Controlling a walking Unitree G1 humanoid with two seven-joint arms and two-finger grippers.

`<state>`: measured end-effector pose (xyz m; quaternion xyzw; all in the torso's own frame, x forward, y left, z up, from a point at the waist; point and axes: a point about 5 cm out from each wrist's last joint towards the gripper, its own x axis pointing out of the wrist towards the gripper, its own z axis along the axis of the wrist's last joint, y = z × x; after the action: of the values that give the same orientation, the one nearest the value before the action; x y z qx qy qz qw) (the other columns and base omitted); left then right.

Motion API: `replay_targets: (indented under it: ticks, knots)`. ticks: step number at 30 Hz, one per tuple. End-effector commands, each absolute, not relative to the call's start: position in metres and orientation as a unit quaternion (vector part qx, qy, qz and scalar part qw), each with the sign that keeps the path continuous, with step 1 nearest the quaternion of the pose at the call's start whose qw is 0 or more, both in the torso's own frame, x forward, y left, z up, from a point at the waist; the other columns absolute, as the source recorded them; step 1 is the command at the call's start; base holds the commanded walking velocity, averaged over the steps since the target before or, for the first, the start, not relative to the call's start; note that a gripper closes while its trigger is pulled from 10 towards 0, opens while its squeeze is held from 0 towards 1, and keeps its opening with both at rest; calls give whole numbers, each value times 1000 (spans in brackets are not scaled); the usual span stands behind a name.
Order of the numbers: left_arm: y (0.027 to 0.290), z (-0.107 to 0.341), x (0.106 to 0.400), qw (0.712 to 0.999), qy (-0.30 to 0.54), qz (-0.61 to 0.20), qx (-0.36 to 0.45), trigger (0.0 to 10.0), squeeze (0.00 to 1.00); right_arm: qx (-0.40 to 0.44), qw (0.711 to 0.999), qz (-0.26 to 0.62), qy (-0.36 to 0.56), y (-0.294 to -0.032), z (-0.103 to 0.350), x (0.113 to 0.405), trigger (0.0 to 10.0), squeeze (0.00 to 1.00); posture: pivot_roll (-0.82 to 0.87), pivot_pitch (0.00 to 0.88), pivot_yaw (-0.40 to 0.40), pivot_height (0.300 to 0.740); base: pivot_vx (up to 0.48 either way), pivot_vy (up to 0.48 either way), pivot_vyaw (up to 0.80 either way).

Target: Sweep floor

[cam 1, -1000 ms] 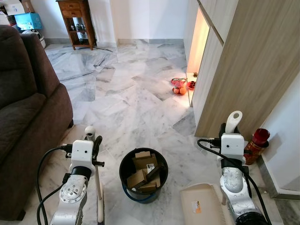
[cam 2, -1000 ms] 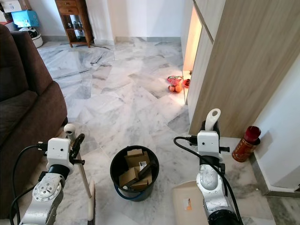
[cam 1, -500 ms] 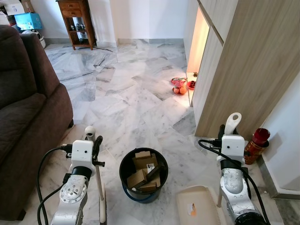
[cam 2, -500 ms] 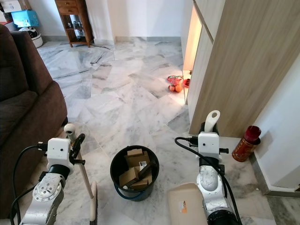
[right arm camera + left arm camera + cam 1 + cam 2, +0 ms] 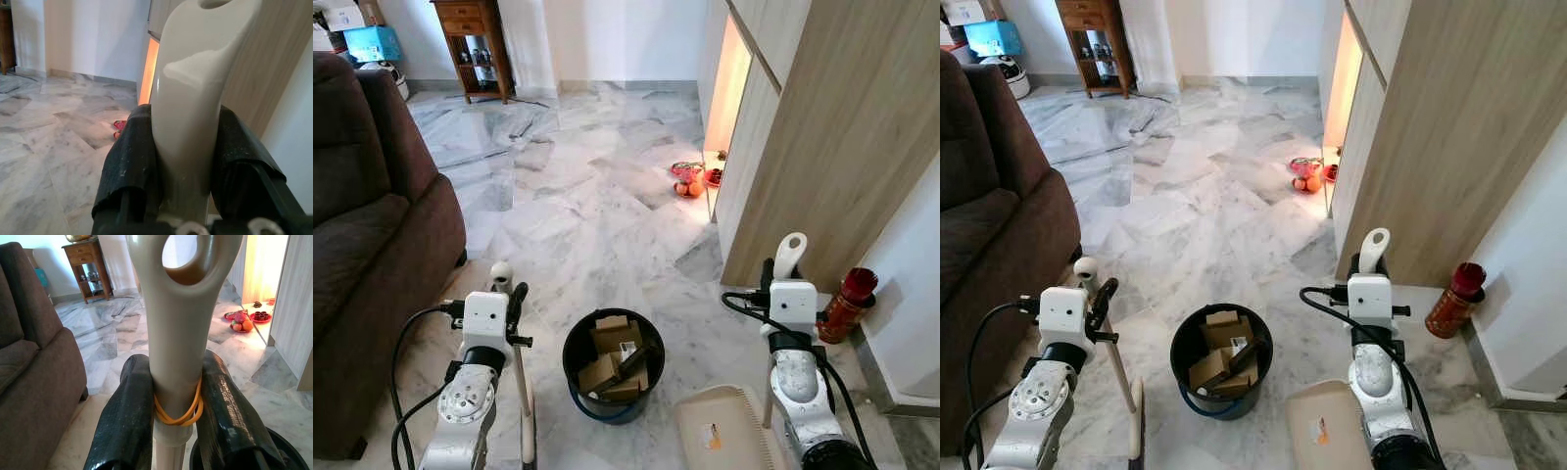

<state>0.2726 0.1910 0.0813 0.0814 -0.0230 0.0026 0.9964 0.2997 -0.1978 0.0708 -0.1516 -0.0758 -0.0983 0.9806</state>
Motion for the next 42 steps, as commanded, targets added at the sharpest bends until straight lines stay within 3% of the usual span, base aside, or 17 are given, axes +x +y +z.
replay_targets:
  ticks: [1,19,35,42]
  knots:
    - [194,92,276,995,-50,10,90,10000,0,-149,980,-90,-101,-194,81,305,10000,0,157,0,34,740,-251,0,0]
    - [197,94,275,994,-51,17,91,10000,0,-146,981,-88,-96,-197,79,305,10000,0,163,0,34,740,-280,0,0]
    - [196,92,275,995,-49,19,89,10000,0,-139,983,-89,-80,-198,75,305,10000,0,166,0,28,740,0,0,0]
    - [196,92,275,995,-47,16,89,10000,0,-136,984,-92,-72,-201,74,305,10000,0,165,0,30,740,0,0,-744]
